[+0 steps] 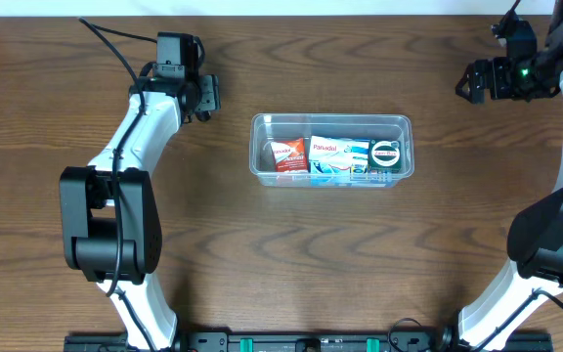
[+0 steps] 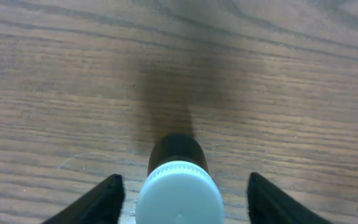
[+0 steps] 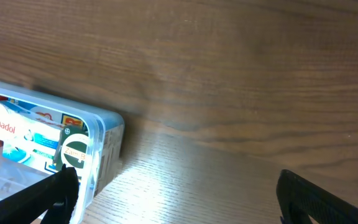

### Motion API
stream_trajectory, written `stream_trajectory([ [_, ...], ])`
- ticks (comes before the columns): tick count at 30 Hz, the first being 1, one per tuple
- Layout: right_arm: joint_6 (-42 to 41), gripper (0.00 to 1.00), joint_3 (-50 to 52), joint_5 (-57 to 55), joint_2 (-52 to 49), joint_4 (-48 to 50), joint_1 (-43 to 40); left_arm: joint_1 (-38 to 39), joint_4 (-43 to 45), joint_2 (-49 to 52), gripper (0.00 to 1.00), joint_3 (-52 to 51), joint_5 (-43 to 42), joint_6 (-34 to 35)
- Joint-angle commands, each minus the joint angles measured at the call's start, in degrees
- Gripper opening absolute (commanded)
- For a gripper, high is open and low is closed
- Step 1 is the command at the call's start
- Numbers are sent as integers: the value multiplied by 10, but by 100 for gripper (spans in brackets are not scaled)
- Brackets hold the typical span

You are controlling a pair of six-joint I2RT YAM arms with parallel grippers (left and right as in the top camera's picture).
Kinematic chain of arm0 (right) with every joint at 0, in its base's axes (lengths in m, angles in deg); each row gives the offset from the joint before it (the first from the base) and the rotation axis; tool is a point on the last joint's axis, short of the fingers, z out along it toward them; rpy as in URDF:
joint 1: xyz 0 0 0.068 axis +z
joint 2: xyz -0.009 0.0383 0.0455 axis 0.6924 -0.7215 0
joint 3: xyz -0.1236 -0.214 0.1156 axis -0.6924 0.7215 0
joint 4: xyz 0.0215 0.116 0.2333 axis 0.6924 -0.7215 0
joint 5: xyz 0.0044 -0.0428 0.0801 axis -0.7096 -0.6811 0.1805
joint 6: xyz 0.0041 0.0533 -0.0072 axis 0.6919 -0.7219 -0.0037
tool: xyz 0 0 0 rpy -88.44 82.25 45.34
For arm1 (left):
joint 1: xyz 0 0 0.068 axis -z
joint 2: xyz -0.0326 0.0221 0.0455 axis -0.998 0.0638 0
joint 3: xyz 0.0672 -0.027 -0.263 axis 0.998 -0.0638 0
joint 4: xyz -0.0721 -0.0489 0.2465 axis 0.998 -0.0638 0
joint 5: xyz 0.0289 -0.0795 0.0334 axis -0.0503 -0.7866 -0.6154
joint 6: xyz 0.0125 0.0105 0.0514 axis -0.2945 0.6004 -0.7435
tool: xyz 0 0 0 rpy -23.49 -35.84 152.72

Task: Pack container
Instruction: 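Lower the left gripper onto the dark bottle's white cap and grasp it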

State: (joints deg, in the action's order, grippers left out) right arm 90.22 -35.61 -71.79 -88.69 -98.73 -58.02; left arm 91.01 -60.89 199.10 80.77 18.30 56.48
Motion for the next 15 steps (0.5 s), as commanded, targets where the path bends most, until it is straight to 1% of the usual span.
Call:
stream_trajectory([
  [1,-8,99,-10,2,0,0,-4,2,1,0,57,6,3,-5],
  [3,-8,99,-10,2,0,0,-4,2,1,0,52,6,3,-5],
  [7,-8,99,-10,2,0,0,-4,2,1,0,49,6,3,-5],
  [8,-8,99,-10,2,0,0,-4,2,1,0,46,6,3,-5],
  [15,-8,99,-10,2,0,0,-4,2,1,0,44,6,5,-5],
])
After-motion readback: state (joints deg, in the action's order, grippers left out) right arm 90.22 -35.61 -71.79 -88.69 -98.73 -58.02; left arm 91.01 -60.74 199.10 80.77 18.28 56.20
